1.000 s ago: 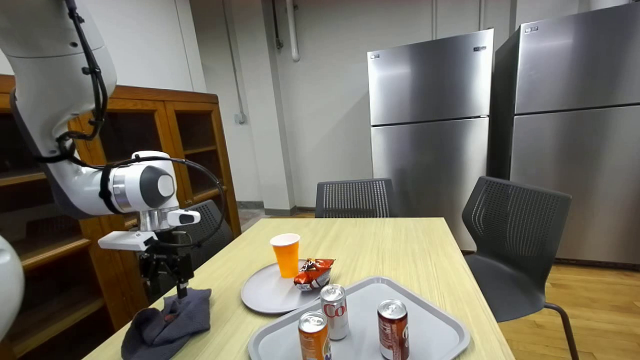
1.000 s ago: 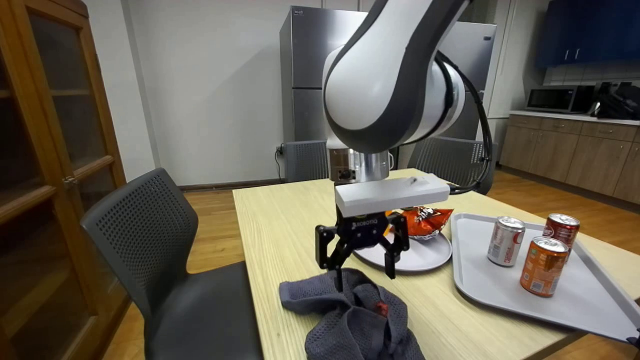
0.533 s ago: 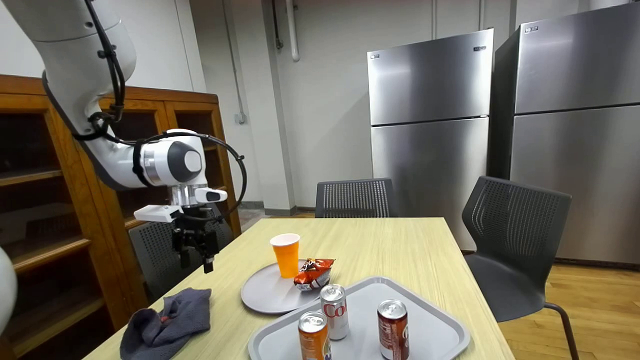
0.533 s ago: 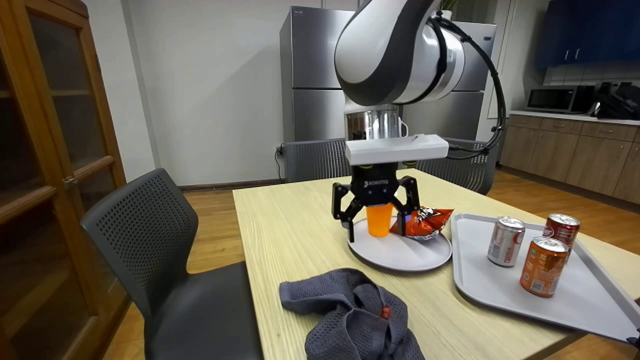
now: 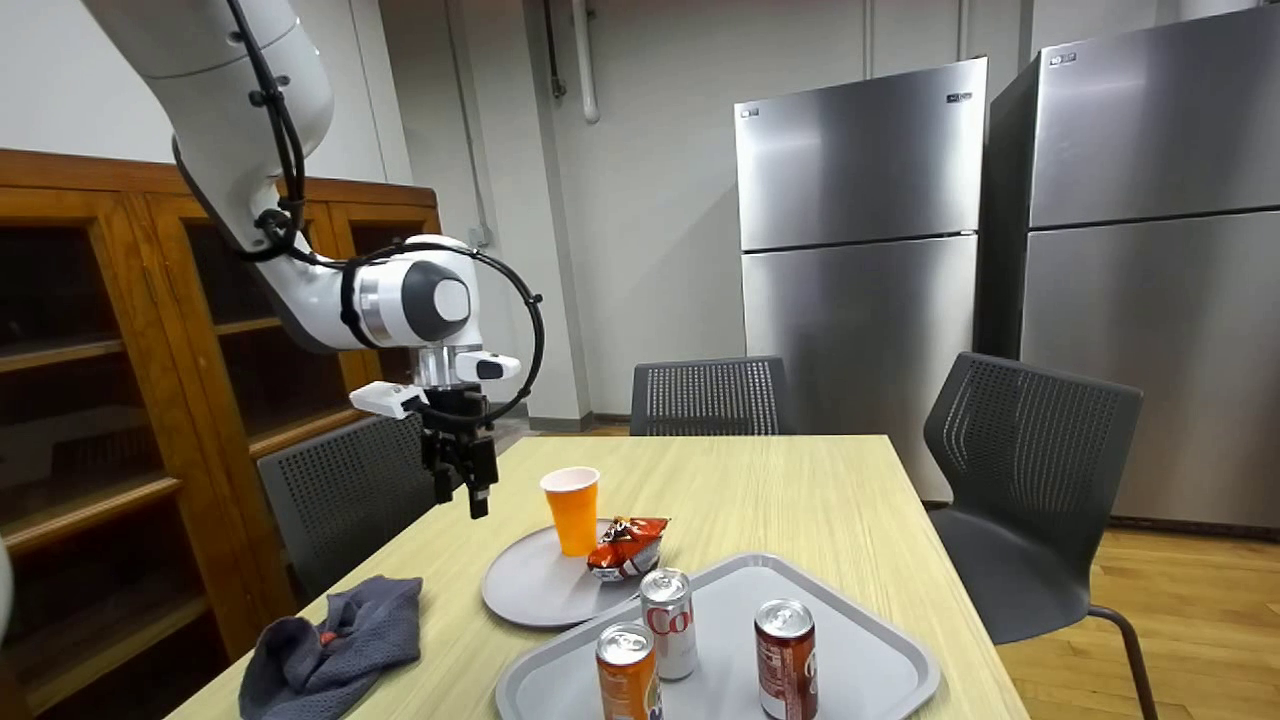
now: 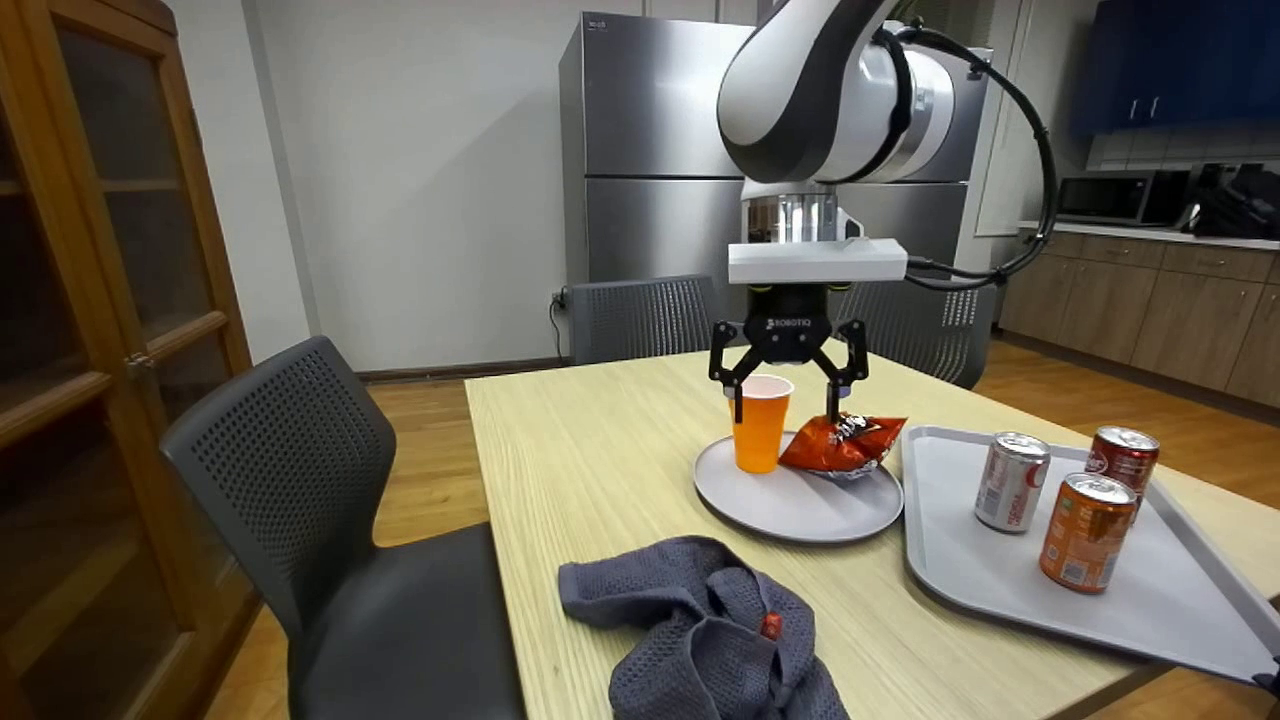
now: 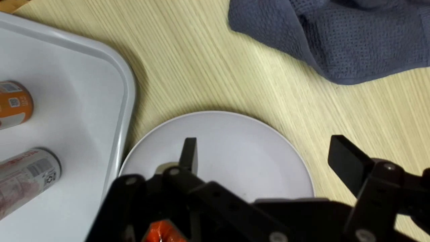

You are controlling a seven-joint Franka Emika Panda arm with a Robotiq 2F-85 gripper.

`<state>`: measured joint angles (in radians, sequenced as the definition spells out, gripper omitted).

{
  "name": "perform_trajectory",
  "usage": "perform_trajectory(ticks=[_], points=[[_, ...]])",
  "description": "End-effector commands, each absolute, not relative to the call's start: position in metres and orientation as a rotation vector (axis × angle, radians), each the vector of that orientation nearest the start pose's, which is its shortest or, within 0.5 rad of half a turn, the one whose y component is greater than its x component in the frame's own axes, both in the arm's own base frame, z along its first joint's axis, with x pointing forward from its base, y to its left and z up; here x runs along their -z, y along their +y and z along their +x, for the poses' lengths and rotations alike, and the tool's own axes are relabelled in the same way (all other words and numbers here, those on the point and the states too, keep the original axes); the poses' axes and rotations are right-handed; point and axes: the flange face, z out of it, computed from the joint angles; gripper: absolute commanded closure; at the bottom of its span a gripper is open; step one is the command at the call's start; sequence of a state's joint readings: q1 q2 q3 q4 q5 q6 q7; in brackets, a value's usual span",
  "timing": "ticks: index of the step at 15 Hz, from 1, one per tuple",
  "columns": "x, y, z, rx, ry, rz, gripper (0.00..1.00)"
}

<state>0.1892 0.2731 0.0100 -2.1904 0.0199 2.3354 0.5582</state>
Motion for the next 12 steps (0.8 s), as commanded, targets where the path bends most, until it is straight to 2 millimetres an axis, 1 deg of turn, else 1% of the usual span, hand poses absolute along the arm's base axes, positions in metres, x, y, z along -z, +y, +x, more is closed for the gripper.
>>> perform_trajectory(ticks=[1,7,8,12], points=[[-0.251,0.106,0.535,-0.198,0.595,-3.111,0.0],[-0.25,0.106,0.536,-0.199,0.599,-3.11,0.0],[-0.25,0.105,0.539,-0.228,0.612,-3.104,0.0],[-0.256,0.086,0.557,-0.196,0.698,-3.081,0.0]])
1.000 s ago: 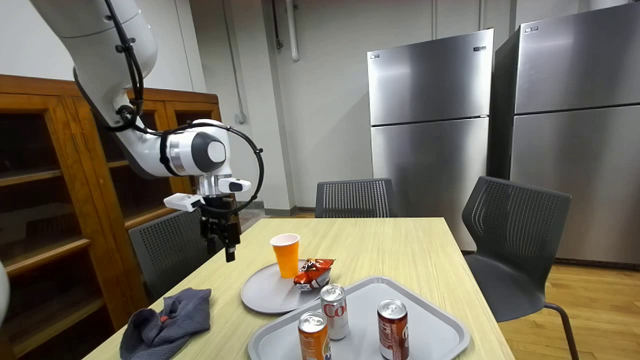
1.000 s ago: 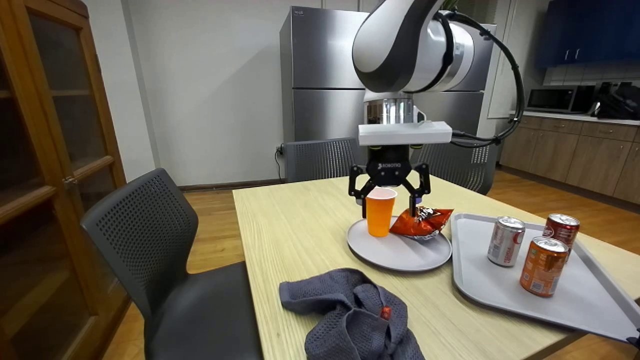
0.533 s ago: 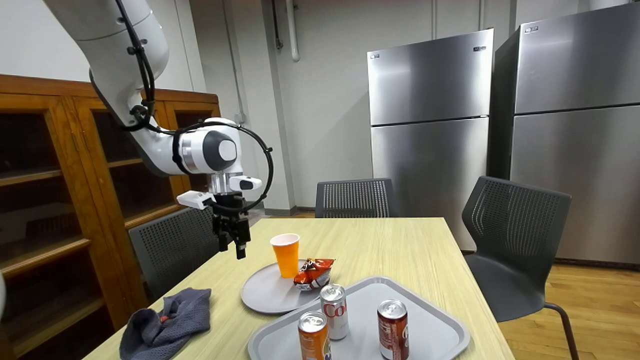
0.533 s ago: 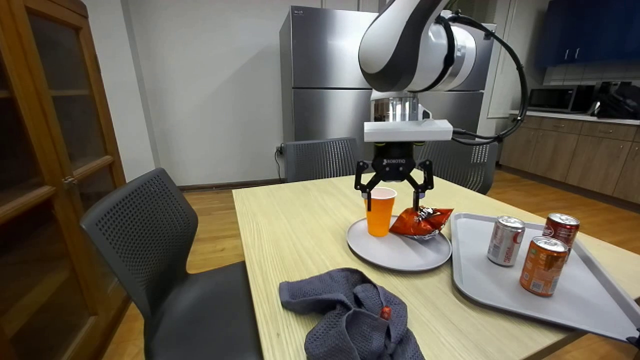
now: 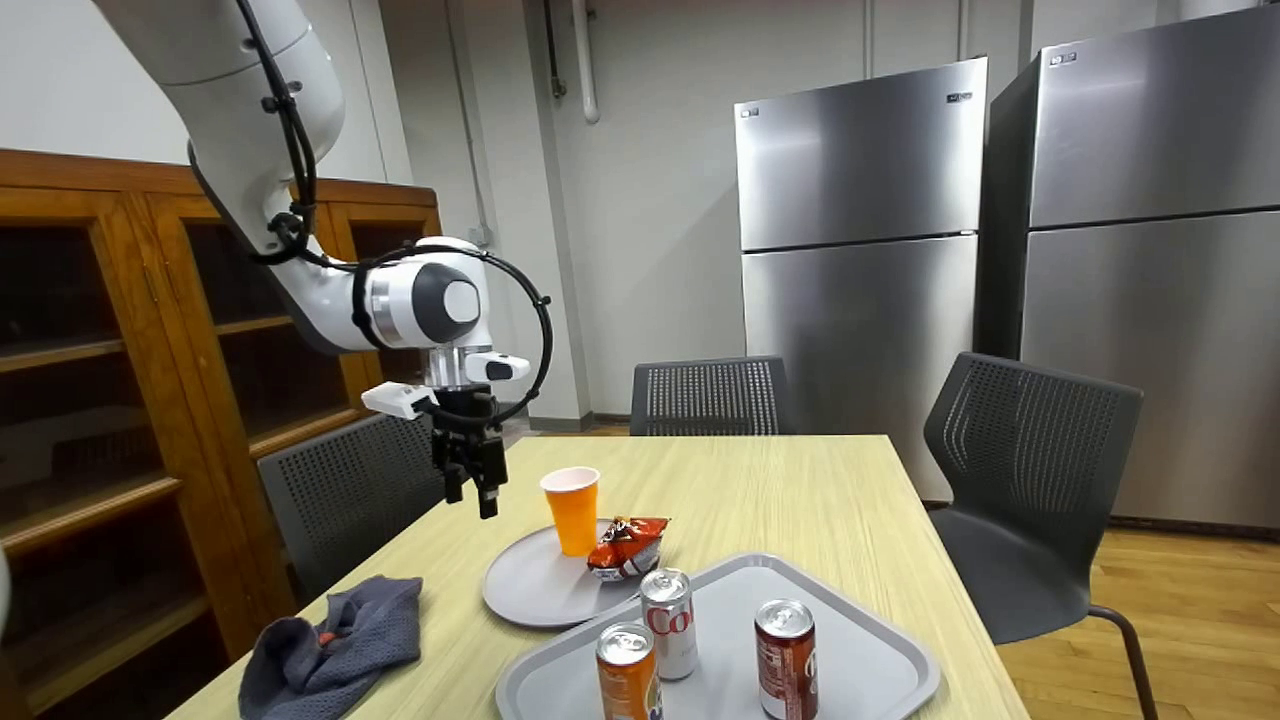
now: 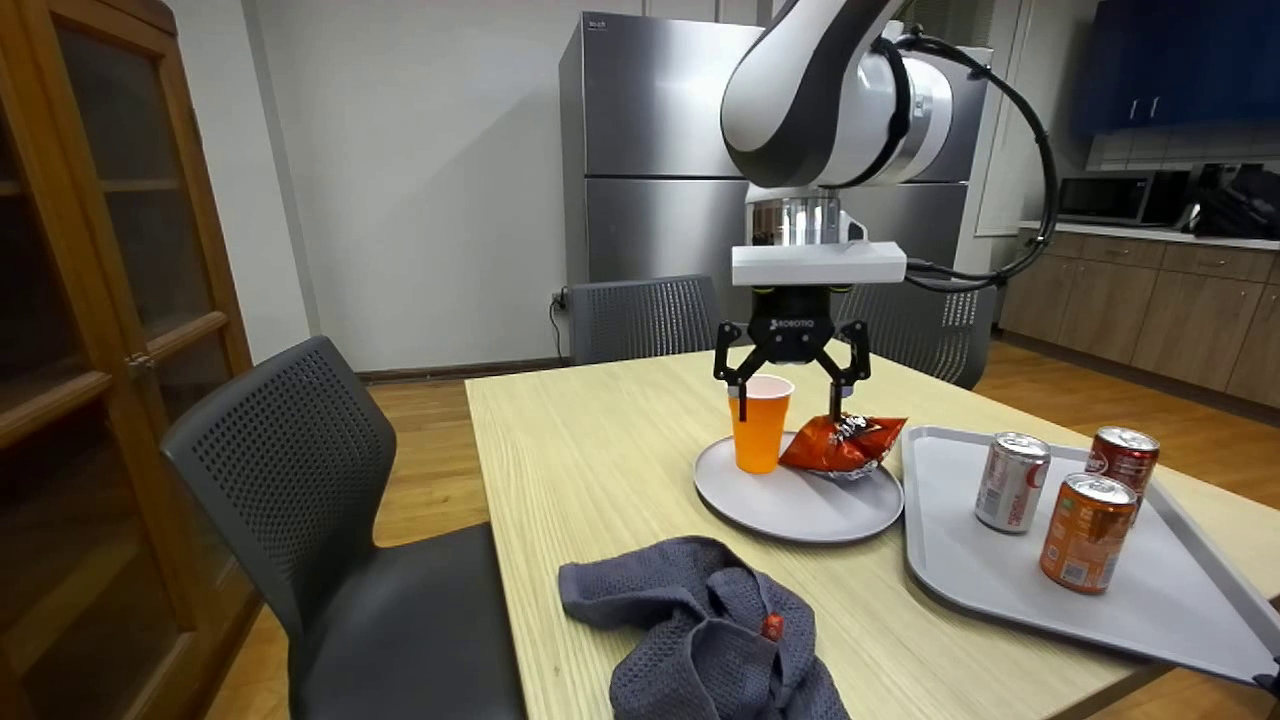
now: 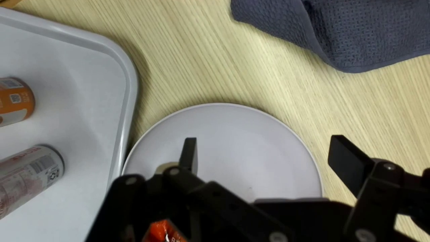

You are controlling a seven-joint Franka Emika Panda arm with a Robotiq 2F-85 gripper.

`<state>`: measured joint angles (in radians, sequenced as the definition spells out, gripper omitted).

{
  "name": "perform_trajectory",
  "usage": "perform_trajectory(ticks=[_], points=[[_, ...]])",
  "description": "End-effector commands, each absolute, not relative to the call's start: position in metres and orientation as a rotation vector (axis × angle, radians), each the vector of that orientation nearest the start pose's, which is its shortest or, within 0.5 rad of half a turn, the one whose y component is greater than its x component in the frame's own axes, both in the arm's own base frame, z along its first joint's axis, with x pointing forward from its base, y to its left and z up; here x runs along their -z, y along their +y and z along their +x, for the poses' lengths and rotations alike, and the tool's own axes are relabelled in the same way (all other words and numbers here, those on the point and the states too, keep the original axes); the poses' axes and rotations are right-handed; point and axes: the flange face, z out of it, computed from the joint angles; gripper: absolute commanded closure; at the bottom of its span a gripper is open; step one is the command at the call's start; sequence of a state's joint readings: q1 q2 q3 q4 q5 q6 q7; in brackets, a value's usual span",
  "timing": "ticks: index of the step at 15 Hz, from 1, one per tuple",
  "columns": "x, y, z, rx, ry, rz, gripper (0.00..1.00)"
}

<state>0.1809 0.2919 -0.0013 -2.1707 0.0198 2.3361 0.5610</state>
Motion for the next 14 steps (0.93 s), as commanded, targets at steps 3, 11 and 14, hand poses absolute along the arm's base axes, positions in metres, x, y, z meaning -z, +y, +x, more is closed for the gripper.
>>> perform_trajectory(ticks=[3,11,14], points=[[-0.26,0.069,0.575,-0.153,0.755,-3.06,0.0],[-0.271,0.041,0.614,-0.085,0.92,-3.023,0.0],[-0.266,0.034,0.627,-0.072,1.006,-3.006,0.0]])
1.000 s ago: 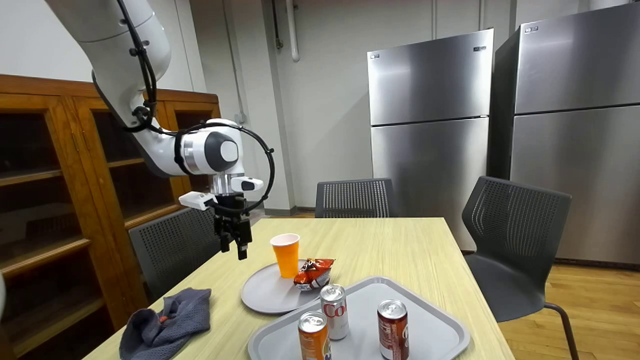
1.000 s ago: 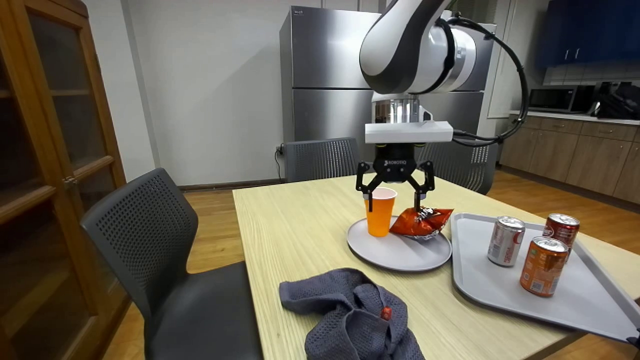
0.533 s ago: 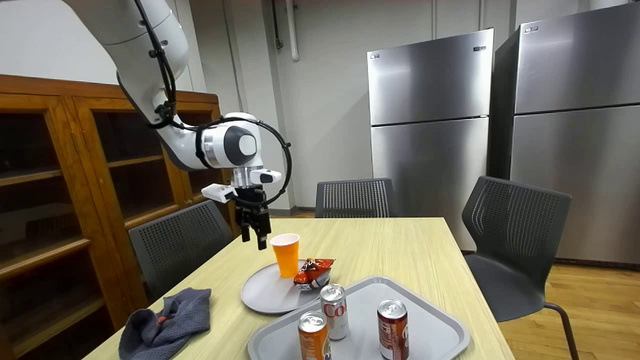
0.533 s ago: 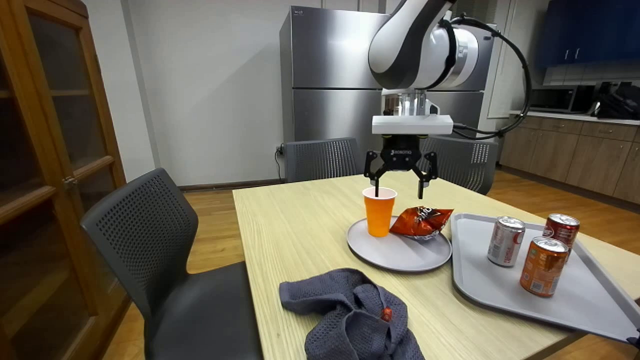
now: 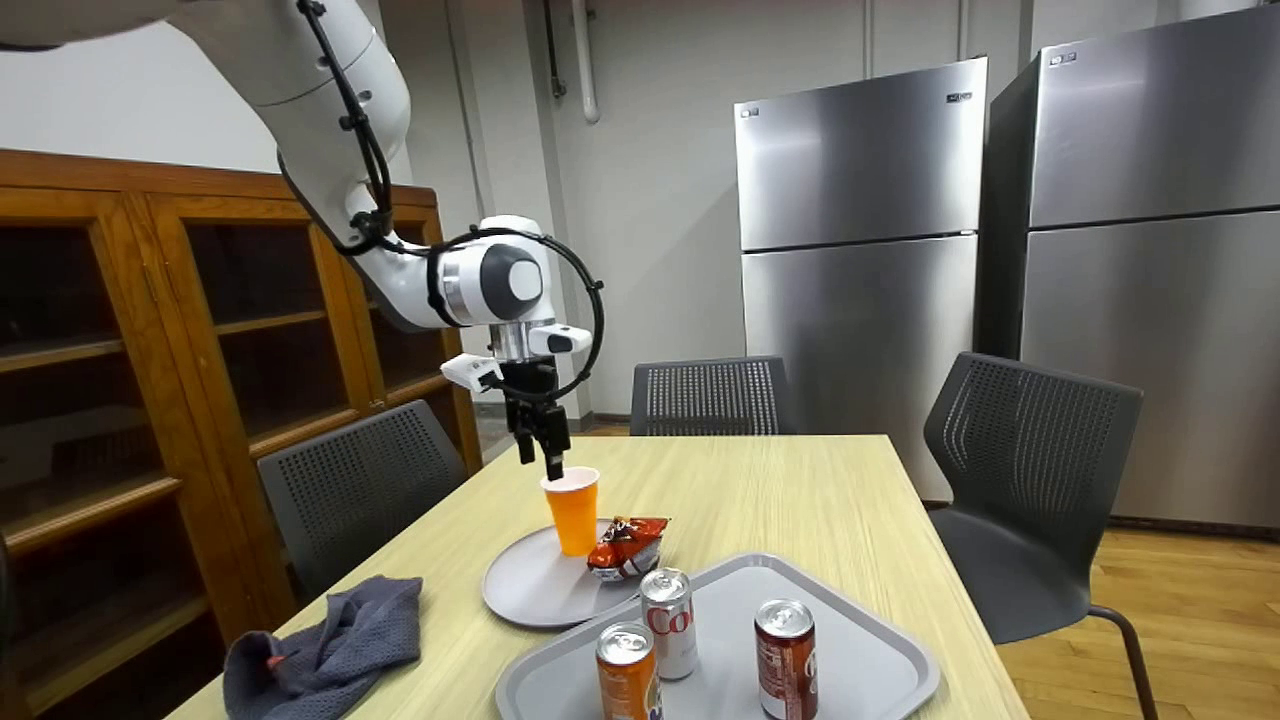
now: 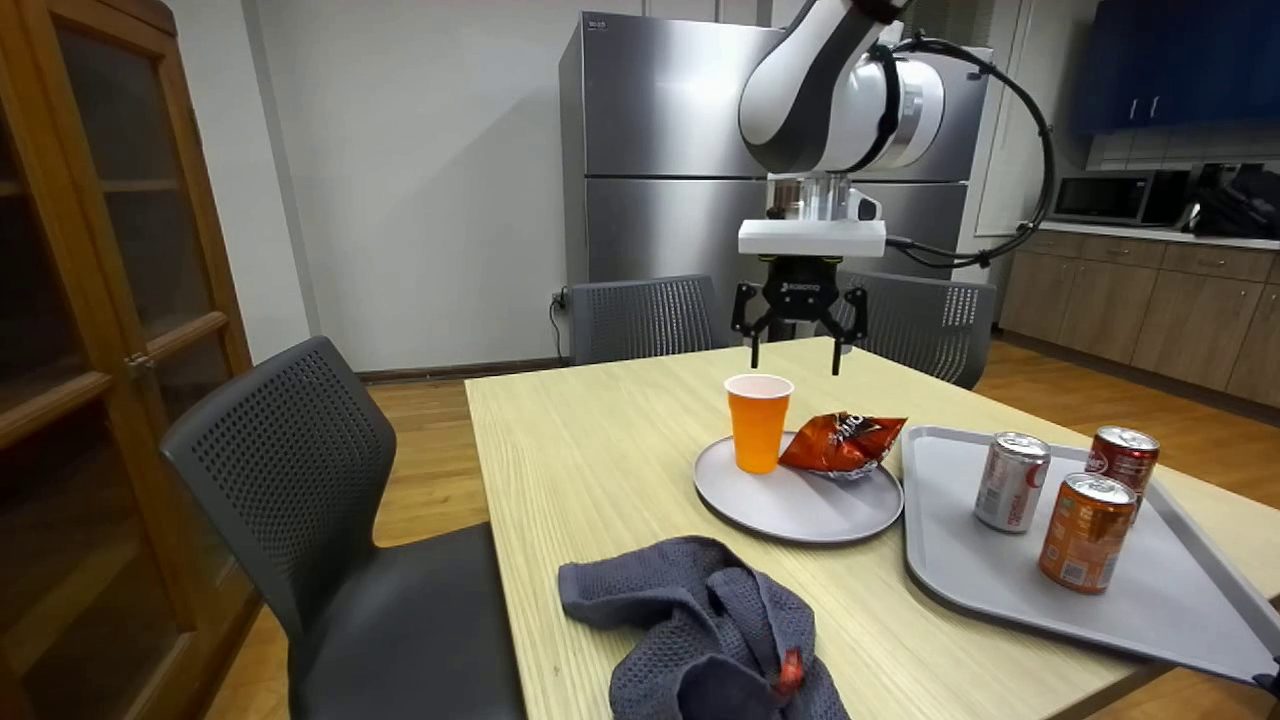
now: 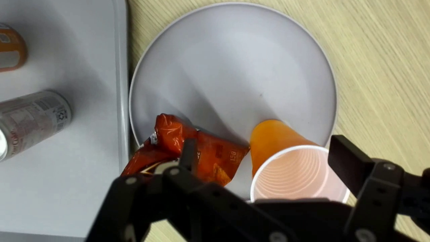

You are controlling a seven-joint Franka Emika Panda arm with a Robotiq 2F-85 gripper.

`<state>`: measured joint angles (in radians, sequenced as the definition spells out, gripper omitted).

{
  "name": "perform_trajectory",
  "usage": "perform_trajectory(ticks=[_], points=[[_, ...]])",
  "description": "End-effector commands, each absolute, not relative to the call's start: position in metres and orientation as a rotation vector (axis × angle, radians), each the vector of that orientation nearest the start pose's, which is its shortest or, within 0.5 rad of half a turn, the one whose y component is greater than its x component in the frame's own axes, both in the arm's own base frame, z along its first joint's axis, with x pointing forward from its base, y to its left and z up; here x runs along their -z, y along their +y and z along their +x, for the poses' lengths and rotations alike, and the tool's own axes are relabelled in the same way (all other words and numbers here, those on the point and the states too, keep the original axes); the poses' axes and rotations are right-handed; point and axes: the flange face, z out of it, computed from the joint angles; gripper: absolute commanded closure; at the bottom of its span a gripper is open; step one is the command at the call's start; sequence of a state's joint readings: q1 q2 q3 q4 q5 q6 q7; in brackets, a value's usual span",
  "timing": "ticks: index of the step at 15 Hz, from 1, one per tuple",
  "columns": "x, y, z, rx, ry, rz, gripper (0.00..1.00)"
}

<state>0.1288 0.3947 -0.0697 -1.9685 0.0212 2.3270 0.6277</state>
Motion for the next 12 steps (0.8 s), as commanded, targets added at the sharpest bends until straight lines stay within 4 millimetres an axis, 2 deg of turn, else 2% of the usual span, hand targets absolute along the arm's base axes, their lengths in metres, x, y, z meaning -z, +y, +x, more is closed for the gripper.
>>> perform_trajectory(ticks=[1,12], points=[[-0.263,0.032,0.632,-0.07,1.033,-3.0,0.0],[-0.223,0.029,0.658,-0.073,1.273,-2.943,0.0]])
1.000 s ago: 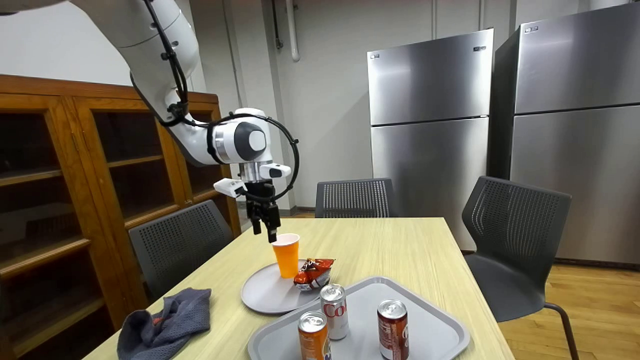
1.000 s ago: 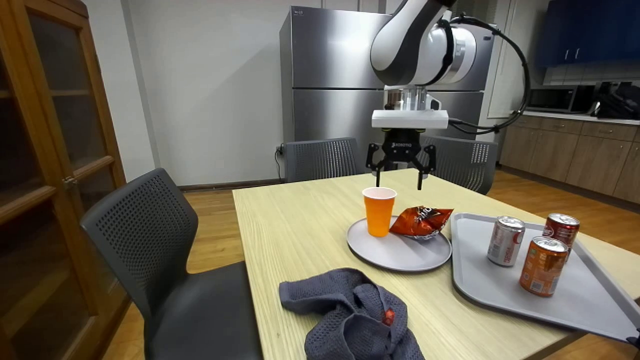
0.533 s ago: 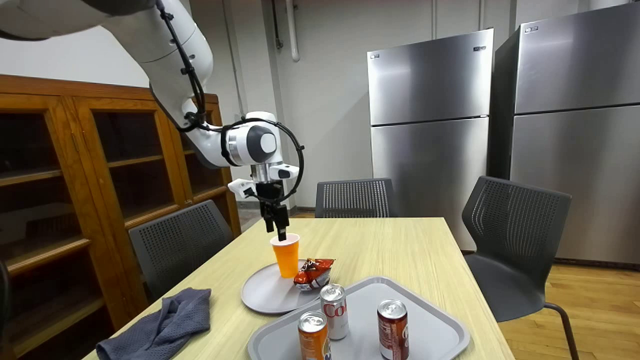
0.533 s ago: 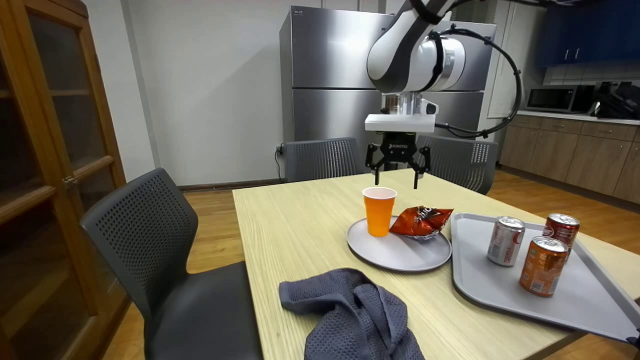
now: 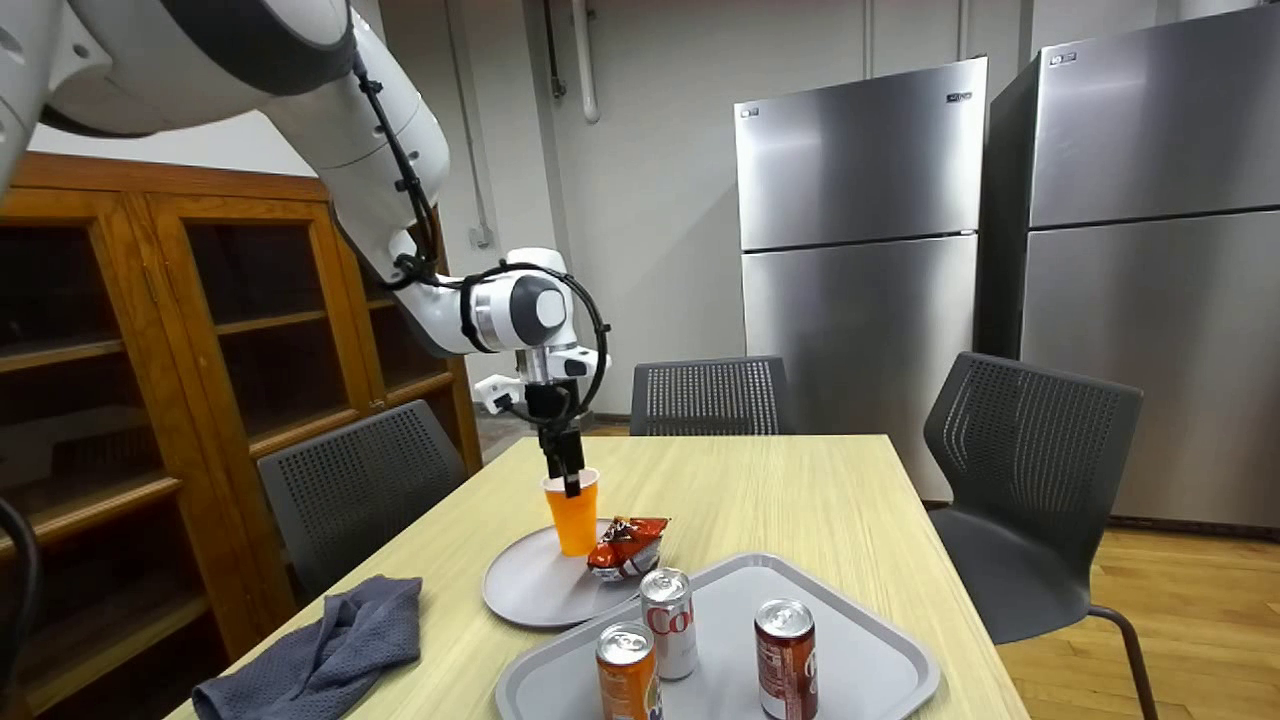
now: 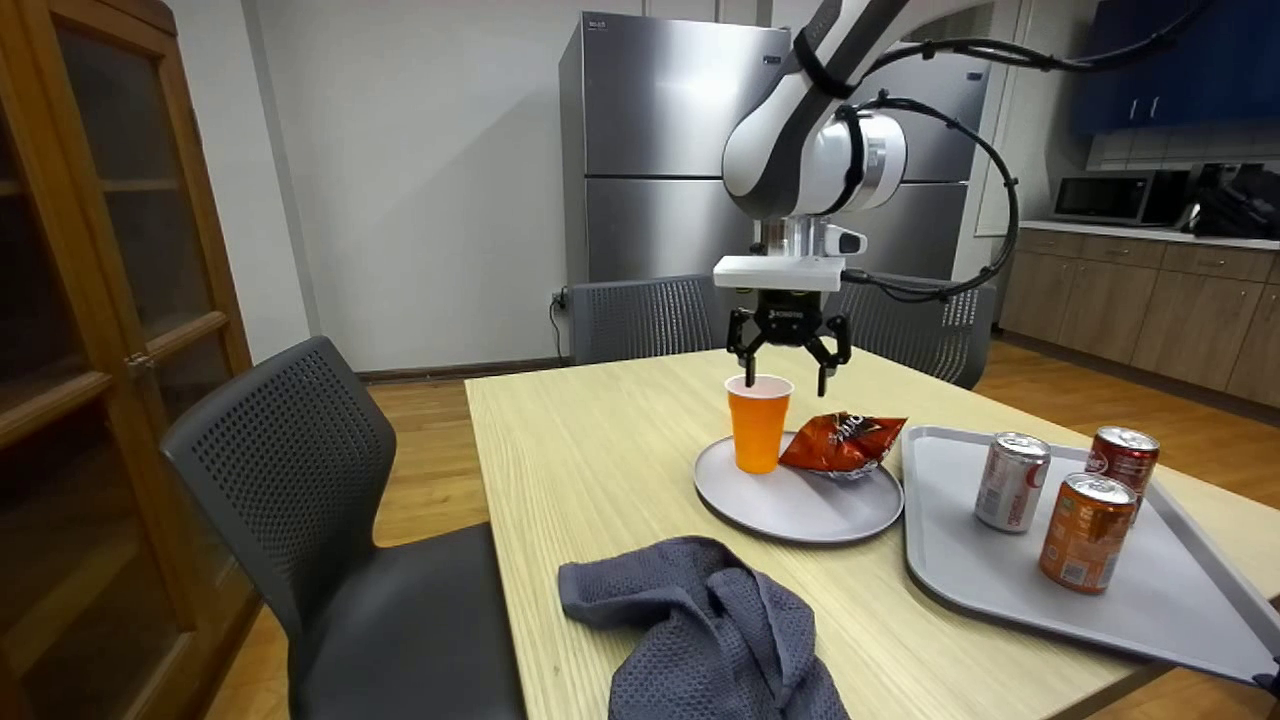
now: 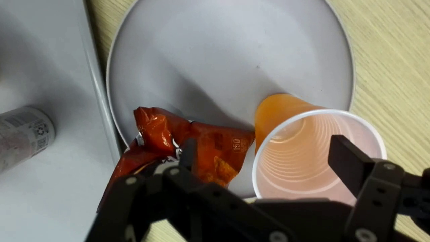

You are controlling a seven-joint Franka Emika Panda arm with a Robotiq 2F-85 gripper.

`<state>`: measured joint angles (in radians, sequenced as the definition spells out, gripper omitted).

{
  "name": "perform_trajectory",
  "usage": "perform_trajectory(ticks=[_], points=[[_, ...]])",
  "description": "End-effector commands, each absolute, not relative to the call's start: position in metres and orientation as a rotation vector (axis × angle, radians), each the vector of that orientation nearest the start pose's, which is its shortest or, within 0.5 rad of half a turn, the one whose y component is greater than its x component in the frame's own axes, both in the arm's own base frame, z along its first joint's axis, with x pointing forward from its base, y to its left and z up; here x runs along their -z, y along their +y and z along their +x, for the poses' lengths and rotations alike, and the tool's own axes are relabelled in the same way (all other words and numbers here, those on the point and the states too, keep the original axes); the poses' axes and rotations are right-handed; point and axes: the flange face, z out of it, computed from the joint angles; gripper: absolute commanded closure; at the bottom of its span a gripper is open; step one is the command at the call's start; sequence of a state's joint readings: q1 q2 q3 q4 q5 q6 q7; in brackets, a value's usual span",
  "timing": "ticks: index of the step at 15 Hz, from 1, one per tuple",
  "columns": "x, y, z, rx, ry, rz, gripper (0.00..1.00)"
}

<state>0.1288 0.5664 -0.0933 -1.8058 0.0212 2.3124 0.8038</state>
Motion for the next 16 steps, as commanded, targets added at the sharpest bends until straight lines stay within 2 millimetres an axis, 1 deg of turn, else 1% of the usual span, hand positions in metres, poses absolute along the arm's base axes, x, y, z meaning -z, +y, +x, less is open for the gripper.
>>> perform_trajectory(ticks=[1,6,7,8,9,10,16], points=[[-0.22,0.029,0.659,-0.074,1.285,-2.939,0.0],[-0.209,0.028,0.662,-0.085,1.319,-2.936,0.0],[-0.208,0.028,0.662,-0.083,1.323,-2.937,0.25],[-0.207,0.028,0.663,-0.082,1.324,-2.937,0.28],[-0.206,0.028,0.663,-0.082,1.326,-2.937,0.34],[-0.206,0.027,0.663,-0.084,1.33,-2.935,0.44],[-0.21,0.025,0.663,-0.071,1.33,-2.933,0.9]])
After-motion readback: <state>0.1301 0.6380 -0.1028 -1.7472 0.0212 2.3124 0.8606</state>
